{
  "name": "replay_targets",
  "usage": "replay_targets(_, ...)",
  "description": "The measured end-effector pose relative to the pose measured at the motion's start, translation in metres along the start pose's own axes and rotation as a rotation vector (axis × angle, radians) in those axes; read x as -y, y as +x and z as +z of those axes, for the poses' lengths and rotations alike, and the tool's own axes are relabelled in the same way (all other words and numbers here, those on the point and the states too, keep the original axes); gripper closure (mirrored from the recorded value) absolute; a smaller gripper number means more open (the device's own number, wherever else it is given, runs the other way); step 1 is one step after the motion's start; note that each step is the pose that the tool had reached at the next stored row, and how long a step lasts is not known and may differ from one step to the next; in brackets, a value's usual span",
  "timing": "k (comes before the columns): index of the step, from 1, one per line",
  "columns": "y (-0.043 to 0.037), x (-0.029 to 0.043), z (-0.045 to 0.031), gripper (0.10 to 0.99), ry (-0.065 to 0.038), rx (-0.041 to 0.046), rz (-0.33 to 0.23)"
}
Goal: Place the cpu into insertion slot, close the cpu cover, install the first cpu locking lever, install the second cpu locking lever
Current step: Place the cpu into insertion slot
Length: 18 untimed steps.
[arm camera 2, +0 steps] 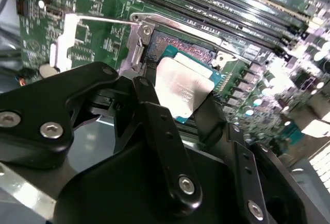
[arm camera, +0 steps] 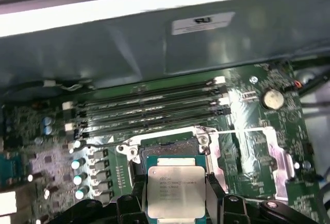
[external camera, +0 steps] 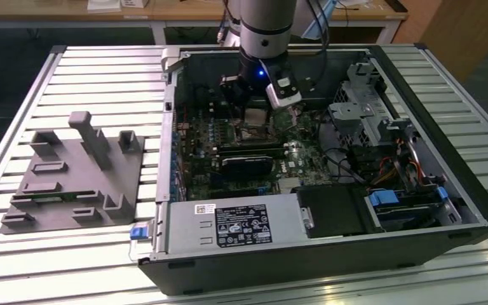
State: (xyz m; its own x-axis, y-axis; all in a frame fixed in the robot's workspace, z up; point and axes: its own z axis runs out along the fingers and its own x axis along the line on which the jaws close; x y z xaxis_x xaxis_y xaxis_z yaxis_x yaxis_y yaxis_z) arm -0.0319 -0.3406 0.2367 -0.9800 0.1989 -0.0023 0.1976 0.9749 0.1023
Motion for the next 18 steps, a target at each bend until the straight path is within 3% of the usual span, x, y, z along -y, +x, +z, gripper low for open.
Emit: replay_targets(18,0.0,0.0003,0.0026,0.545,0.001,0.0328,0.319)
